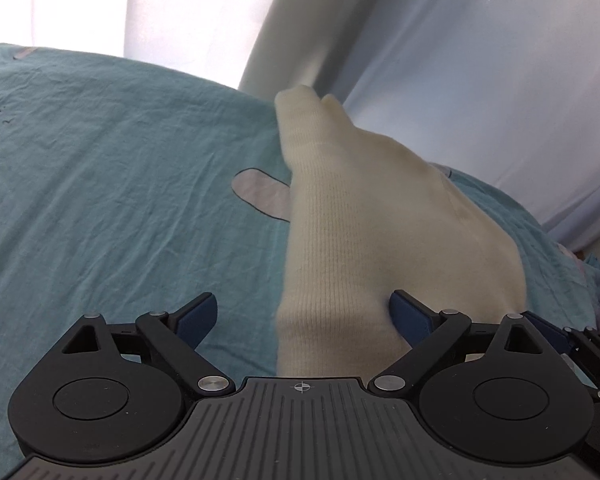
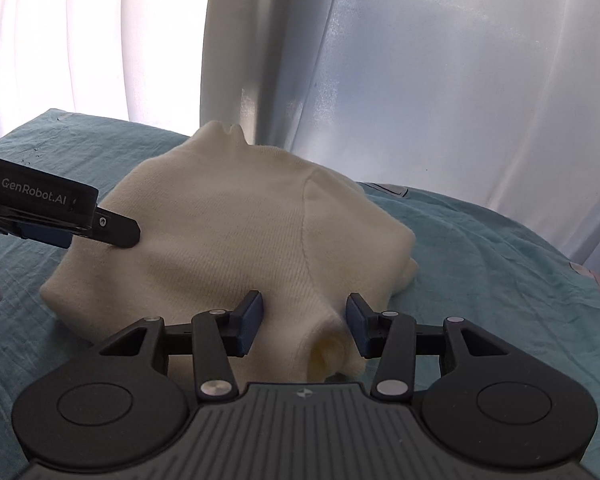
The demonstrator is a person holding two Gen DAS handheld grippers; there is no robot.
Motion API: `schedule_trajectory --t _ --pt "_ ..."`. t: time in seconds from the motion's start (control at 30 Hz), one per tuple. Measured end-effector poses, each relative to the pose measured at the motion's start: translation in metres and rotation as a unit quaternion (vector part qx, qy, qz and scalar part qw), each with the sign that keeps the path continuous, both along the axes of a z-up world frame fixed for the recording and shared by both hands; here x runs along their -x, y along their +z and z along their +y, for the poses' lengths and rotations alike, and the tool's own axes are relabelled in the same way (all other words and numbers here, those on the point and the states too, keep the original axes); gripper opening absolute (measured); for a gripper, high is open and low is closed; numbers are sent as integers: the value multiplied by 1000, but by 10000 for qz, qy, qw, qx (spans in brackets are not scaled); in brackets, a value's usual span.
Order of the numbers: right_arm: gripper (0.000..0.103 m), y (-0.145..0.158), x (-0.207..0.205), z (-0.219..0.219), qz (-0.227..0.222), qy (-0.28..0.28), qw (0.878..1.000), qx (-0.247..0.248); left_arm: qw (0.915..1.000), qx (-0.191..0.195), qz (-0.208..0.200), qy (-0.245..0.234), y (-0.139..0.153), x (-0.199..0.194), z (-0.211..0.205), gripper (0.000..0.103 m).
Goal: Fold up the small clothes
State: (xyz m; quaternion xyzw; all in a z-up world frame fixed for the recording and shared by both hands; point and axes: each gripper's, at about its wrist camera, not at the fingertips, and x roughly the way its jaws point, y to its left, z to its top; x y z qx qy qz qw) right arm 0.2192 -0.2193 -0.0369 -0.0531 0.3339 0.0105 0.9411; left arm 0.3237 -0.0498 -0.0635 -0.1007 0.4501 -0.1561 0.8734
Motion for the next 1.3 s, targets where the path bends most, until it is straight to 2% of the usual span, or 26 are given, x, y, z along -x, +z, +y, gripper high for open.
schedule_trajectory --t 0.17,0.3,0.37,0.43,0.47,0.53,0.6,0.8,1.0,1.3 --pt "46 1 7 -4 232 -73 9997 -44 9990 -440 0 -78 6 18 0 97" --pt "47 8 33 -8 616 -40 9981 -71 9969 -762 70 -164 7 45 -3 96" --pt "52 12 52 -8 882 171 9951 -413 9962 -798 153 -302 6 63 -6 96" --pt "74 13 78 -8 1115 249 9905 -765 9956 -838 241 -337 7 83 -9 97" --pt "77 13 89 -6 1247 289 9884 -812 9954 -848 286 -337 7 90 -9 97" --pt "92 11 109 -2 1494 323 9850 -801 9944 -946 388 -252 6 103 -9 98" --pt "99 12 124 1 1682 298 9825 -746 9932 -1049 474 -196 8 111 -8 100" --pt "99 20 134 1 2082 101 9720 -1087 9916 -1255 310 -48 24 121 -4 102" --pt "99 31 120 4 2259 -362 9718 -572 9891 -1440 314 -28 30 125 -3 102" --pt "99 57 112 10 1898 -478 9785 -652 9823 -1872 1 -38 48 126 -9 102"
